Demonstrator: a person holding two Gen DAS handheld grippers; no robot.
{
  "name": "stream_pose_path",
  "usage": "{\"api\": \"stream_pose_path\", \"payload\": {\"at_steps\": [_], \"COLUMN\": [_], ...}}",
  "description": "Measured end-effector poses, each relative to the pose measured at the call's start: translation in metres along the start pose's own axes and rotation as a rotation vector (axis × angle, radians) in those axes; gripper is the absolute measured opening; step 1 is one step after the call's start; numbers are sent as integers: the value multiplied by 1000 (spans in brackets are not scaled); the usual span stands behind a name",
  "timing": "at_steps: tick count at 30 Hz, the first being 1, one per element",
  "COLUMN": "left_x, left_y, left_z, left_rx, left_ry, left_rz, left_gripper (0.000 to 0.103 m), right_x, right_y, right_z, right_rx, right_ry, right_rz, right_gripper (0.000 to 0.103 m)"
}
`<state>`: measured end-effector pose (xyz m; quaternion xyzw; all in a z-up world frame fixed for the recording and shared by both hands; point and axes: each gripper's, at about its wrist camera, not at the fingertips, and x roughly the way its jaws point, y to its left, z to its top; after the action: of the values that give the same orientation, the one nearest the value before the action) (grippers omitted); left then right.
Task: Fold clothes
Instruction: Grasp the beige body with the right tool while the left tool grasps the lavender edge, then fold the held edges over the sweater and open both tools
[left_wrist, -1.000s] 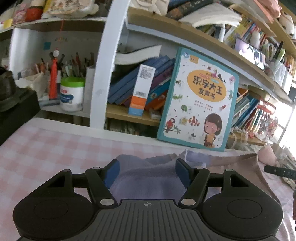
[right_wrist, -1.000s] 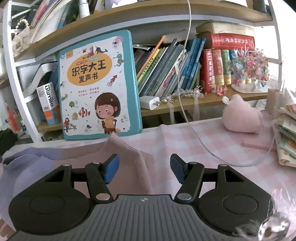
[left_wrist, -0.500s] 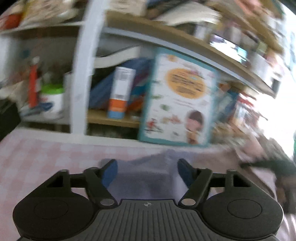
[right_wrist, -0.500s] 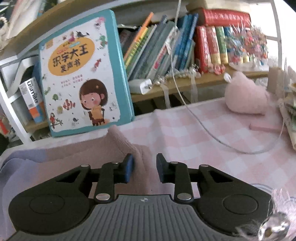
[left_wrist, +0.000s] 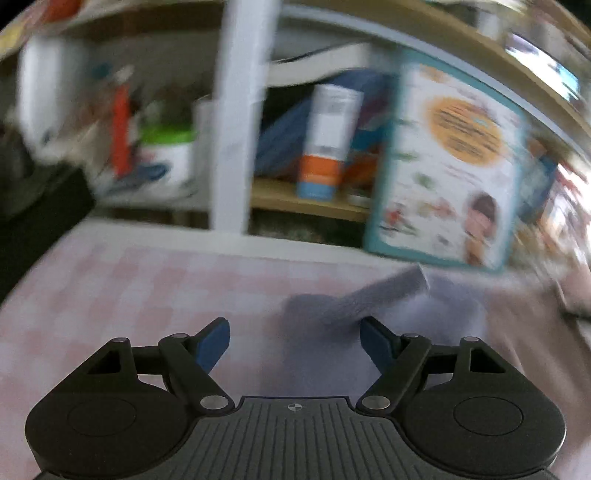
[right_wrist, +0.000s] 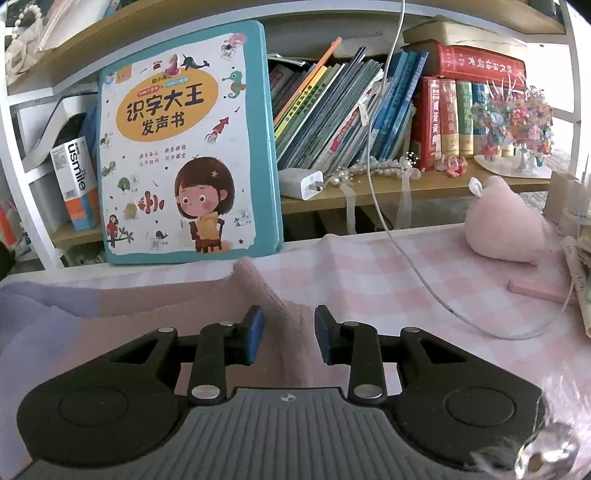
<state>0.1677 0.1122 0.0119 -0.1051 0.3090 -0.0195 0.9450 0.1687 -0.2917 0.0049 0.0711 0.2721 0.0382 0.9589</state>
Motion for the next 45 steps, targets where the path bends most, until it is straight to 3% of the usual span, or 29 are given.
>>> {"api": "stream_pose_path", "payload": {"at_steps": [3, 5, 8, 11, 13, 15, 19, 26, 30, 33, 36, 39, 40, 41, 43, 45], "left_x": [10, 6, -5, -2, 5, 8, 0, 12, 7, -1, -1, 5, 6, 5, 0, 1], "left_y": [10, 7, -4, -16, -20, -20, -15, -10, -16, -20, -27, -30, -30, -29, -25, -16], "left_z": [1, -1, -4, -3, -4, -5, -6, -7, -8, -8, -8, -8, -9, -9, -9, -7], "left_rx": [-48, -22, 44, 96, 106, 109, 75, 47, 99, 130, 159, 163, 150, 131, 88, 35], "left_ry": [27, 8, -31, -3, 29, 41, 19, 53, 40, -8, -8, 24, 29, 22, -10, -16], "left_rz": [19, 4, -81, -121, -118, -113, -121, -104, -96, -111, -112, -109, -121, -136, -155, -129], "left_gripper": [80, 78, 76, 47, 20, 6, 6, 10, 21, 33, 33, 26, 9, 5, 5, 5], "right_x": [0, 1, 3, 11, 15, 10, -14, 35, 28, 19, 16, 12, 11, 10, 8, 5], "right_y": [0, 0, 1, 1, 2, 3, -7, -25, -18, -19, -23, -27, -28, -30, -33, -35], "right_z": [0, 1, 4, 7, 7, 8, 15, 9, 7, 5, 1, -3, -5, -6, -9, -11], "right_rx": [-4, -9, -19, -11, -5, -5, 79, 169, 131, 122, 137, 153, 158, 163, 174, 184], "right_ry": [3, 3, 3, 26, 46, 28, -69, 114, 98, 84, 89, 94, 96, 98, 101, 104], "right_rz": [-1, 1, 12, 36, 46, 38, 82, 78, 55, 47, 55, 63, 66, 69, 74, 79], "right_gripper": [29, 29, 29, 21, 8, 5, 5, 5, 7, 16, 20, 22, 23, 23, 20, 20]}}
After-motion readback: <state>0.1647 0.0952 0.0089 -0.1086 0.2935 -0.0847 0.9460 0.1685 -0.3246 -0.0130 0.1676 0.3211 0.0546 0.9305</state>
